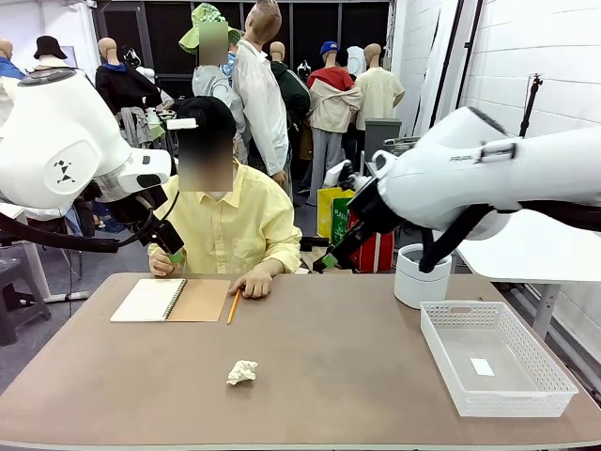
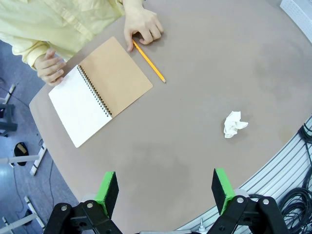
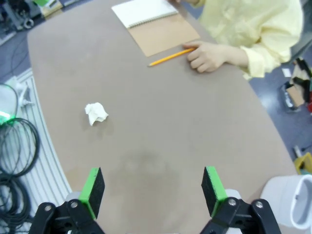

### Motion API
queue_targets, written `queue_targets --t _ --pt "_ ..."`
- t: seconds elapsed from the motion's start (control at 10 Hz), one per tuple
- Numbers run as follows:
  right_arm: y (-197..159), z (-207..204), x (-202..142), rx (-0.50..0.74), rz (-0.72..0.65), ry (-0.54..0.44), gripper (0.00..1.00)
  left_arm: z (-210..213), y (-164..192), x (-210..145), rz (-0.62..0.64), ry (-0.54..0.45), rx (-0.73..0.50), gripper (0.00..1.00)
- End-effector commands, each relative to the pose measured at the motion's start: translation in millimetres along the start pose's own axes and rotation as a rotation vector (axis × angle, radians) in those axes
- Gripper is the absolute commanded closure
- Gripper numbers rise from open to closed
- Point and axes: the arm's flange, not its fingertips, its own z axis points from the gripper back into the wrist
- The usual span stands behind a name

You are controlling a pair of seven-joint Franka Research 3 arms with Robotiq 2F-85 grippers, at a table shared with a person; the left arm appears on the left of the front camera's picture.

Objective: Sort the paper based on its condition.
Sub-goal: If a person hands you a paper, place it in the Organizing basket , and if it's crumpled, put it in the Trash can.

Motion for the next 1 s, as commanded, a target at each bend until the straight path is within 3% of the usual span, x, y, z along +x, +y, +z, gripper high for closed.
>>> queue_targets --t 0.0,0.2,0.4,0.5,0.9 --pt "1.1 -20.4 17.2 0.022 0.06 0.063 0.0 0.5 1.1 -0.3 0.001 -0.001 0.001 0.0" --pt "12.6 -47.0 27.9 0.046 0.1 0.104 0.0 0.5 1.1 -0.3 0.001 -0.001 0.001 0.0" --pt "20.9 -48.4 29.7 0.067 0.113 0.134 0.0 0.5 1.1 -0.3 0.001 -0.001 0.001 0.0" --pt "23.5 -51.4 23.2 0.053 0.073 0.091 0.0 0.5 1.1 -0.3 0.001 -0.001 0.001 0.0" --pt "23.5 -51.4 23.2 0.053 0.073 0.091 0.0 0.5 1.1 -0.3 0.001 -0.001 0.001 0.0"
